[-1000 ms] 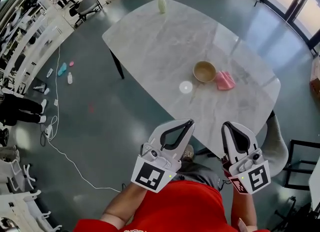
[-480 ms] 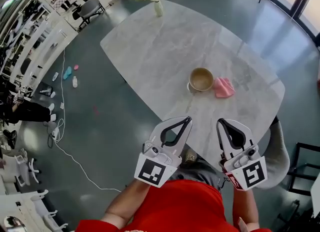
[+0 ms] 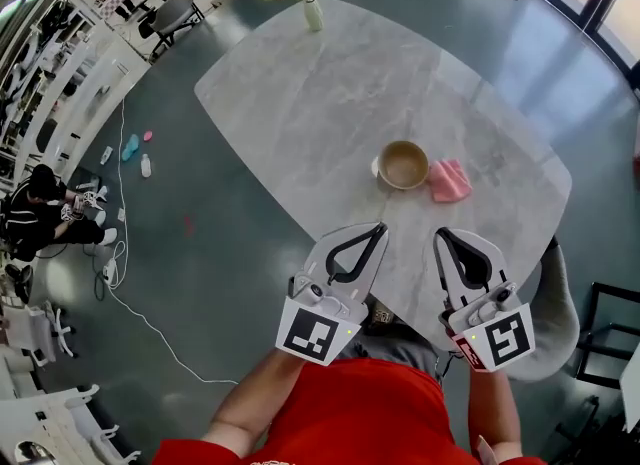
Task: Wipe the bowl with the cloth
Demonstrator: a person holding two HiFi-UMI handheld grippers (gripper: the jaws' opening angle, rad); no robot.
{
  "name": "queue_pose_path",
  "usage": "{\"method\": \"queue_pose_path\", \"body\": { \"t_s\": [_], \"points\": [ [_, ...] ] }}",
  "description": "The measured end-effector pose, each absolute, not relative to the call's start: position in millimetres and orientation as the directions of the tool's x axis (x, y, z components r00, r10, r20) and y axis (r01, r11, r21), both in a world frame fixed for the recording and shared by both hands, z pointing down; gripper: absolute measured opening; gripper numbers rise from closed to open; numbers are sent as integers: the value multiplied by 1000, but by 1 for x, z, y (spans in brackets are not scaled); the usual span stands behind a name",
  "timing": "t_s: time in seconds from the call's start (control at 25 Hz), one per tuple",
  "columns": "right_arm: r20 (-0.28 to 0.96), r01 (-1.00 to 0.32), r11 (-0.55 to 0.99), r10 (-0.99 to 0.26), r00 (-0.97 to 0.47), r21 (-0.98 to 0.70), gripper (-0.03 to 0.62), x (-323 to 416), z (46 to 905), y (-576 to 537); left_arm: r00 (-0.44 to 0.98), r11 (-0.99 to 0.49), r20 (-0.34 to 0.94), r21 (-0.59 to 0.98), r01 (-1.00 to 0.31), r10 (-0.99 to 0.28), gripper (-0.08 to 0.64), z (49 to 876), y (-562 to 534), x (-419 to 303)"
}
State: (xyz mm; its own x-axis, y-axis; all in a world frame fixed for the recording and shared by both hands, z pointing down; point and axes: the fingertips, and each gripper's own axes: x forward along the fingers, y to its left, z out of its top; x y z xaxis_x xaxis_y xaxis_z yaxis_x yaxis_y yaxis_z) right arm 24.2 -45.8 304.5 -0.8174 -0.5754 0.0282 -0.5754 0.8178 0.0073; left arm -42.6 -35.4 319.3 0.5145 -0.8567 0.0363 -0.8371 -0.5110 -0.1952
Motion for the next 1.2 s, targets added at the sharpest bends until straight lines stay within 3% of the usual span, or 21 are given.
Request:
{"method": "queue_pose_path", "body": {
  "t_s": [0.64,1.2],
  "points": [
    [105,-722,691,-720,-686,23,2,-2,337,-97,656,-650,41,-194,-734,-753,5,350,-94,-59],
    [202,-719,691,-716,-668,74,2,19,377,-137,680,-720,236,-239,-651,-694,6,412,-127,-35]
  ]
}}
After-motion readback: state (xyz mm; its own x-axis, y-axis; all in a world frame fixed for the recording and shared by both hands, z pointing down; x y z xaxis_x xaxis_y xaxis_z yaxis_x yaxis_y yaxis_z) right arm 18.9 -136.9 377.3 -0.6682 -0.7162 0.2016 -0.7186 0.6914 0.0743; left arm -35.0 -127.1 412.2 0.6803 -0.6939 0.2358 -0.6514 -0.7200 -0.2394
